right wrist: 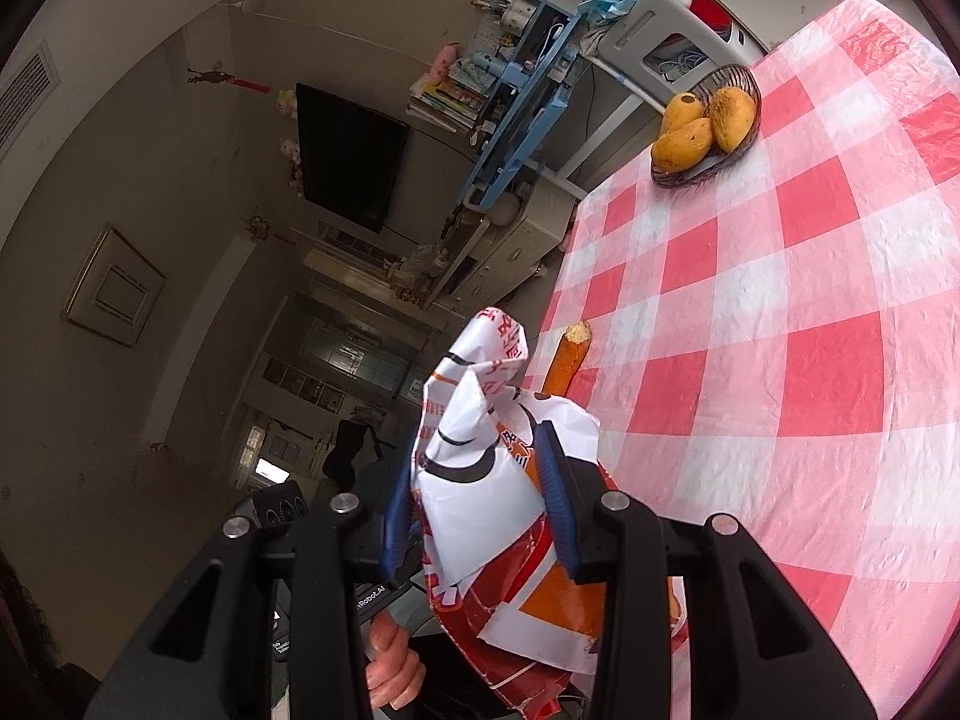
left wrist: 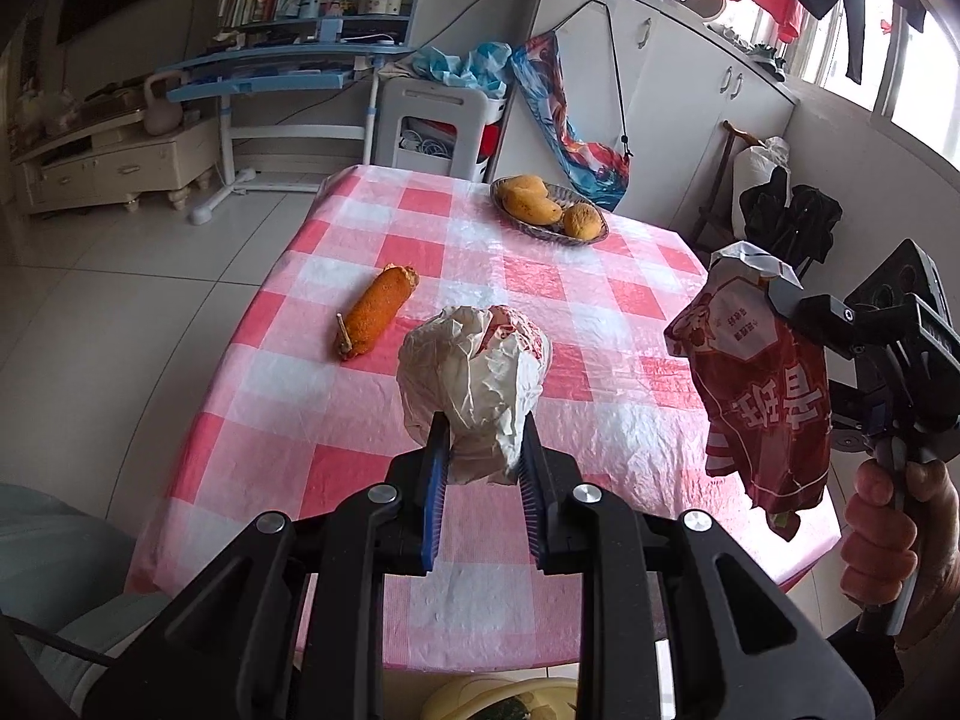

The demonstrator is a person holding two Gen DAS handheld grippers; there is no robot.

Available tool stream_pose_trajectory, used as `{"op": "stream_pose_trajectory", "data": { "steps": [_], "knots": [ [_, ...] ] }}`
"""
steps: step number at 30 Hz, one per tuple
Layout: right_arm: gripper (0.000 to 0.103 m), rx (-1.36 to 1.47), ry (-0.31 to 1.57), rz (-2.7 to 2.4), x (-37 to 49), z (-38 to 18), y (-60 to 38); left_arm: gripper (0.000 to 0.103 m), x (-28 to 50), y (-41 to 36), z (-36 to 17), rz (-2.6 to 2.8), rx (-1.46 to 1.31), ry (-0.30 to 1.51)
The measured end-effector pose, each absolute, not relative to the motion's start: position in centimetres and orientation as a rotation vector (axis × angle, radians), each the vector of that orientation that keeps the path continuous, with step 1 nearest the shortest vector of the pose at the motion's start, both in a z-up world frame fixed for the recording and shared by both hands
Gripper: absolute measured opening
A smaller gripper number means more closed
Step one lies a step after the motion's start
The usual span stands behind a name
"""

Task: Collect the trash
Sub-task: 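Carry the chip bag and white bag to the yellow basin and open both grippers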

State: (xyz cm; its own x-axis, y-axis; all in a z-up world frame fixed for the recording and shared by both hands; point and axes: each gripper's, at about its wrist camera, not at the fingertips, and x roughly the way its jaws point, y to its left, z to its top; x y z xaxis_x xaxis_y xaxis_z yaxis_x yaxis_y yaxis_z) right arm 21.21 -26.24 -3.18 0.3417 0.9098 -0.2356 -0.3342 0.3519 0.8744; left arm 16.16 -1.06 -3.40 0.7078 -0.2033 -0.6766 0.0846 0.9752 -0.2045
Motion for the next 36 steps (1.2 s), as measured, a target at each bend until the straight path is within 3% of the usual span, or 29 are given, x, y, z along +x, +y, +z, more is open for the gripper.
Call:
{"op": "stream_pose_trajectory", "data": {
  "steps": [22, 36],
  "knots": [
    [0.038, 0.818, 0.903, 1.031, 13.3, -5.2, -22.7, 0.021, 12.1, -1.1, -2.7, -0.144, -0.142, 0.746],
    [0.040, 0.713, 1.104, 0.912, 6.0, -8.4, -21.7, 0.021, 7.2, -1.3, -3.4, -0.161, -0.130, 0.778]
  ]
}}
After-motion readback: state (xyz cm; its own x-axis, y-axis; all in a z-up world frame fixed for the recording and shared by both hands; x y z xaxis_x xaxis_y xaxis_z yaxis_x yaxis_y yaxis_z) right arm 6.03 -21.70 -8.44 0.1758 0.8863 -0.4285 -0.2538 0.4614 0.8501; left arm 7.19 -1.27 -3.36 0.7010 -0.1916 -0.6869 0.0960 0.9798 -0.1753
